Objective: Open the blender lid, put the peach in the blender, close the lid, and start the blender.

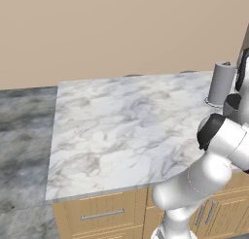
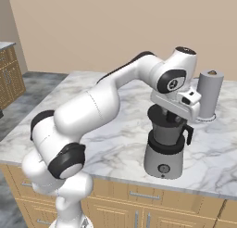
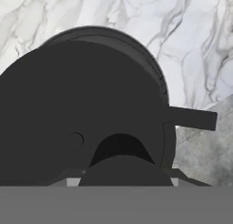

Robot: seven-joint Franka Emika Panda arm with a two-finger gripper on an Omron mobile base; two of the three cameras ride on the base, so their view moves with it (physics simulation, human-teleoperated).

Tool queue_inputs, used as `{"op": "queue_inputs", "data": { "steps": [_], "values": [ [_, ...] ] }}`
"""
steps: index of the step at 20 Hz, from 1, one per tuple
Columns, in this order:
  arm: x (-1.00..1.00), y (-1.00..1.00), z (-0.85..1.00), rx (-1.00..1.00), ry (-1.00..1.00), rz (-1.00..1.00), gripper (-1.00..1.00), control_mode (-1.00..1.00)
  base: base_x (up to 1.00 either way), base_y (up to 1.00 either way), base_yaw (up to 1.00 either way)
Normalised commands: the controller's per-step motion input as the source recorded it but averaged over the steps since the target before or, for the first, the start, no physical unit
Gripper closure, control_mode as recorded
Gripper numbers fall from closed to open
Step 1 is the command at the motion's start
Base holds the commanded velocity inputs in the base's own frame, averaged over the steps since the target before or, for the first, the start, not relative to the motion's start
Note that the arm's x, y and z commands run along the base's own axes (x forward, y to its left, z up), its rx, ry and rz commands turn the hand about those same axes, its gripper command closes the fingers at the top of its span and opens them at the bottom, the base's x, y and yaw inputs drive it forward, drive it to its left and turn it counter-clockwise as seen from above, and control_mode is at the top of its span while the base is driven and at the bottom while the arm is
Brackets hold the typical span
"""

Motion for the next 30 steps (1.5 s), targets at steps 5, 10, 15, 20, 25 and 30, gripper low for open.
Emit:
{"op": "queue_inputs", "data": {
  "steps": [5,10,15,20,25,30],
  "values": [
    [0.09,-0.18,-0.06,0.0,0.0,0.0,1.0,-1.0,0.0,0.0,0.0],
    [0.05,-0.1,-0.1,0.0,0.0,0.0,1.0,-1.0,0.0,0.0,0.0],
    [0.07,0.0,-0.02,0.0,0.0,0.01,1.0,-1.0,0.0,0.0,0.0],
    [0.06,0.04,0.0,0.0,0.0,0.05,1.0,-1.0,0.0,0.0,0.0],
    [0.01,0.02,-0.03,0.0,0.0,0.04,1.0,-1.0,0.0,0.0,0.0],
    [0.08,0.0,-0.11,0.0,0.0,0.02,1.0,-1.0,0.0,0.0,0.0]
  ]
}}
